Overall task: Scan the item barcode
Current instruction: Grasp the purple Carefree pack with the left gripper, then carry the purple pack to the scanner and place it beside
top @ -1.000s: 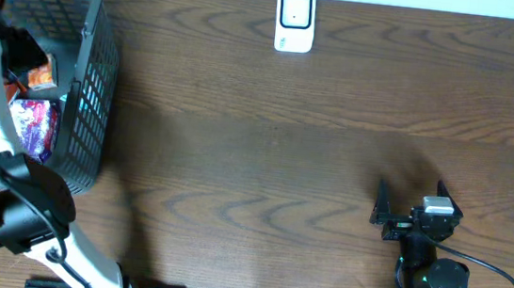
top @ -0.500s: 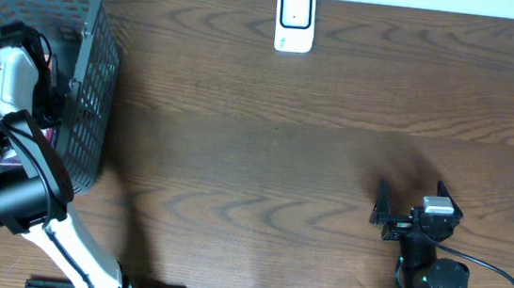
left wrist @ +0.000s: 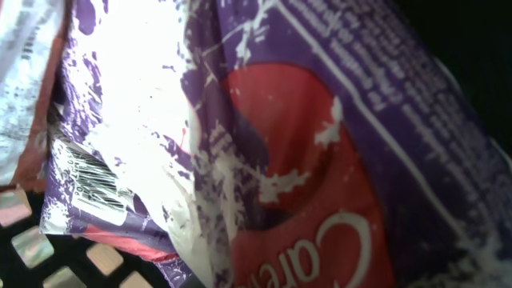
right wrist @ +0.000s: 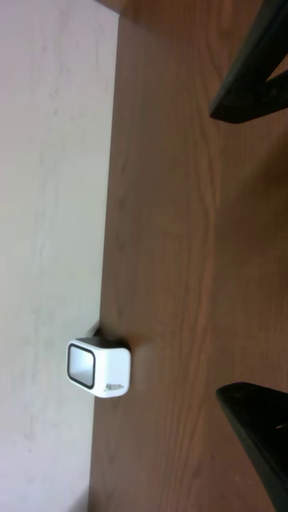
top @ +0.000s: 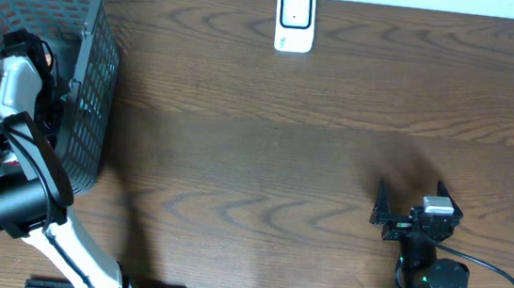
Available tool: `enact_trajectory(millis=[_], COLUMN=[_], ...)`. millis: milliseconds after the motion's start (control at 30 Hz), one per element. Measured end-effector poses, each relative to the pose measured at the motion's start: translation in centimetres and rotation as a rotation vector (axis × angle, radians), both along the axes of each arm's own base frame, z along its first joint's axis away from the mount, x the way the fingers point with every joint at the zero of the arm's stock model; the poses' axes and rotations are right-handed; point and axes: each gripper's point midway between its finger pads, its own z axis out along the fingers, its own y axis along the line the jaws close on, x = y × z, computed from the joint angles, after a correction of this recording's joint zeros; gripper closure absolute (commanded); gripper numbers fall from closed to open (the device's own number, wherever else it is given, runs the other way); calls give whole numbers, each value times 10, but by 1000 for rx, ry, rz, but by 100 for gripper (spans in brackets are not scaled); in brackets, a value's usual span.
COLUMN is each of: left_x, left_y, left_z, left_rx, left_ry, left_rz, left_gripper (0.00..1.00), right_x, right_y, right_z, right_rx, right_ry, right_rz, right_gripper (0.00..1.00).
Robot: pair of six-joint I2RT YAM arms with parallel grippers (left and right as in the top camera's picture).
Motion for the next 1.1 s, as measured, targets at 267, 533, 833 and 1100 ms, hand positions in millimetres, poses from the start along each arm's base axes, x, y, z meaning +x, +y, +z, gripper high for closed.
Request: enact_trajectory(millis=[267, 533, 833, 1100], left_x=[39, 91, 66, 61], left_y=[-29, -75, -125, -250], left_z=[52, 241, 378, 416], left_rx=[-121, -172, -309, -711], left_ry=[-286, -982, -1447, -1509], left_rz=[36, -164, -164, -325], left_gripper=[93, 93, 93, 93], right_x=[0, 0, 0, 0], right_y=[0, 0, 0, 0], right_z=[0, 0, 0, 0], right_rx=[0, 0, 0, 0], right_ry=[0, 0, 0, 0], right_rz=[0, 0, 0, 0], right_gripper=[1, 1, 1, 1])
